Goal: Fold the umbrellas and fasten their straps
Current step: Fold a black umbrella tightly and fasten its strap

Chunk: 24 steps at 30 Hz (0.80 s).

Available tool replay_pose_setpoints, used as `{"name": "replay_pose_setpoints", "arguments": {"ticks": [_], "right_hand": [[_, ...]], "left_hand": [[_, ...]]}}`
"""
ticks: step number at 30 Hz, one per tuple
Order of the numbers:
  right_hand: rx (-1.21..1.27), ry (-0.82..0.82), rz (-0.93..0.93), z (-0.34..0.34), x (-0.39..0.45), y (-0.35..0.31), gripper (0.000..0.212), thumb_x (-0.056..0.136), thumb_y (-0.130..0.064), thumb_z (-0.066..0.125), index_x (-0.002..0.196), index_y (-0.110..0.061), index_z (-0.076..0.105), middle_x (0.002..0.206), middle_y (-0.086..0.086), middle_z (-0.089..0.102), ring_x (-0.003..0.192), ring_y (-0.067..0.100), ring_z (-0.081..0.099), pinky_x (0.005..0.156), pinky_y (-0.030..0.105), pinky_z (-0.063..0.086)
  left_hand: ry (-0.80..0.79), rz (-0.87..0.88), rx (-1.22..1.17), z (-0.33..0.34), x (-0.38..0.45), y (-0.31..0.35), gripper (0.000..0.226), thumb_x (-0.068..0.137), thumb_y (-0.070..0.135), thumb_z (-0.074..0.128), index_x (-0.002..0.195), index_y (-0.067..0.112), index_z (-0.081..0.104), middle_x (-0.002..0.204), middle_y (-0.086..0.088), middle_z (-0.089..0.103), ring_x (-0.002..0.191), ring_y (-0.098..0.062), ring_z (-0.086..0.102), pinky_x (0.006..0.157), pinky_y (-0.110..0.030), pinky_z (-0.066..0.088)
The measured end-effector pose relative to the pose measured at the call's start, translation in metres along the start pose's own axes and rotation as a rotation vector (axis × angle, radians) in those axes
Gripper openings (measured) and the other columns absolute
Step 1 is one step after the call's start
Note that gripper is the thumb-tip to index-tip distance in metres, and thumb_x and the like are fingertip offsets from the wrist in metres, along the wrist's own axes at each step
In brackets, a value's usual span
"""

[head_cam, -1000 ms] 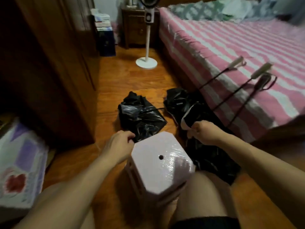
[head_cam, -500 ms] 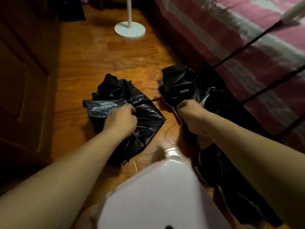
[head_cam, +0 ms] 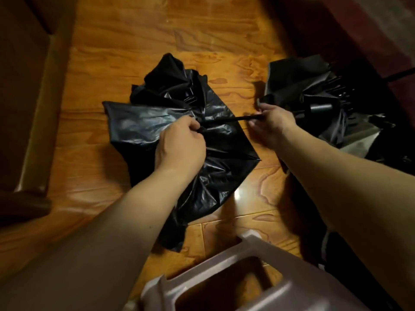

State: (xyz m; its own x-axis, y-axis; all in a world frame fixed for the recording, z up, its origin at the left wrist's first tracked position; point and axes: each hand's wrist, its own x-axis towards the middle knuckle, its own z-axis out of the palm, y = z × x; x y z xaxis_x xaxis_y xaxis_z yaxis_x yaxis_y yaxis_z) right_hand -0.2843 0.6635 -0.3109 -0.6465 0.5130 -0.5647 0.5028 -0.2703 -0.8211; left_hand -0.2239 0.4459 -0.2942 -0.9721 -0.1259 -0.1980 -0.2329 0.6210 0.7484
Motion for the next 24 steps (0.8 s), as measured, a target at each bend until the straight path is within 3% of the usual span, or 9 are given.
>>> {"name": "replay_pose_setpoints", "arguments": {"ticks": [3, 7, 10, 13, 16, 20, 24], "right_hand": [[0.062, -0.056, -0.148, 0.006, -0.04, -0.034, 0.037, 0.103, 0.008, 0.032, 0.105, -0.009, 0.064, 0.079, 0.009, 0.06, 0.074, 0.019, 0.063, 0.072, 0.033, 0.063], [0.086, -0.102, -0.338, -0.005, -0.125, -0.115, 0.044, 0.099, 0.015, 0.029, 0.093, -0.011, 0.065, 0.069, 0.007, 0.054, 0.067, 0.015, 0.06, 0.063, 0.029, 0.061], [0.105, -0.152, -0.492, -0.037, -0.217, -0.201, 0.037, 0.092, 0.016, 0.04, 0.094, -0.008, 0.068, 0.071, 0.01, 0.056, 0.069, 0.021, 0.06, 0.068, 0.037, 0.06], [-0.128, -0.177, -0.76, -0.085, -0.35, -0.281, 0.024, 0.087, 0.006, 0.063, 0.105, -0.007, 0.069, 0.087, 0.012, 0.064, 0.075, 0.022, 0.062, 0.081, 0.038, 0.058], [-0.26, -0.124, -0.9, -0.127, -0.472, -0.341, 0.029, 0.098, 0.004, 0.049, 0.095, -0.017, 0.068, 0.09, 0.013, 0.069, 0.082, 0.031, 0.072, 0.079, 0.047, 0.063], [-0.37, -0.018, -0.99, -0.175, -0.589, -0.352, 0.034, 0.097, 0.005, 0.049, 0.09, -0.02, 0.071, 0.093, 0.013, 0.073, 0.076, 0.028, 0.074, 0.066, 0.04, 0.064], [-0.498, 0.075, -1.037, -0.199, -0.633, -0.283, 0.045, 0.094, 0.009, 0.049, 0.076, -0.025, 0.072, 0.08, 0.005, 0.071, 0.08, 0.031, 0.074, 0.072, 0.048, 0.064]], "left_hand": [[0.119, -0.043, -0.099, -0.019, -0.013, 0.015, 0.02, 0.1, 0.02, 0.053, 0.104, 0.035, 0.065, 0.104, 0.007, 0.066, 0.089, -0.013, 0.063, 0.068, -0.027, 0.05], [0.204, 0.046, -0.054, -0.096, -0.049, 0.043, 0.019, 0.099, 0.017, 0.055, 0.098, 0.033, 0.066, 0.103, 0.004, 0.066, 0.095, -0.021, 0.059, 0.078, -0.029, 0.043], [0.24, 0.111, -0.111, -0.179, -0.09, 0.083, 0.019, 0.098, 0.015, 0.056, 0.095, 0.031, 0.065, 0.101, -0.001, 0.069, 0.096, -0.029, 0.064, 0.083, -0.04, 0.054], [0.211, 0.257, -0.124, -0.251, -0.156, 0.134, 0.021, 0.101, 0.01, 0.053, 0.108, 0.023, 0.068, 0.1, -0.006, 0.068, 0.082, -0.031, 0.065, 0.07, -0.039, 0.053], [0.235, 0.37, -0.192, -0.306, -0.236, 0.18, 0.023, 0.102, 0.009, 0.052, 0.114, 0.022, 0.066, 0.098, -0.006, 0.068, 0.067, -0.022, 0.056, 0.056, -0.027, 0.04], [0.212, 0.541, -0.216, -0.355, -0.349, 0.211, 0.022, 0.099, 0.008, 0.054, 0.105, 0.023, 0.069, 0.091, 0.005, 0.067, 0.067, -0.011, 0.057, 0.054, -0.024, 0.04], [-0.001, 0.549, -0.195, -0.361, -0.425, 0.184, 0.02, 0.099, 0.009, 0.056, 0.095, 0.022, 0.072, 0.083, 0.003, 0.07, 0.068, -0.017, 0.061, 0.053, -0.024, 0.044]]}}
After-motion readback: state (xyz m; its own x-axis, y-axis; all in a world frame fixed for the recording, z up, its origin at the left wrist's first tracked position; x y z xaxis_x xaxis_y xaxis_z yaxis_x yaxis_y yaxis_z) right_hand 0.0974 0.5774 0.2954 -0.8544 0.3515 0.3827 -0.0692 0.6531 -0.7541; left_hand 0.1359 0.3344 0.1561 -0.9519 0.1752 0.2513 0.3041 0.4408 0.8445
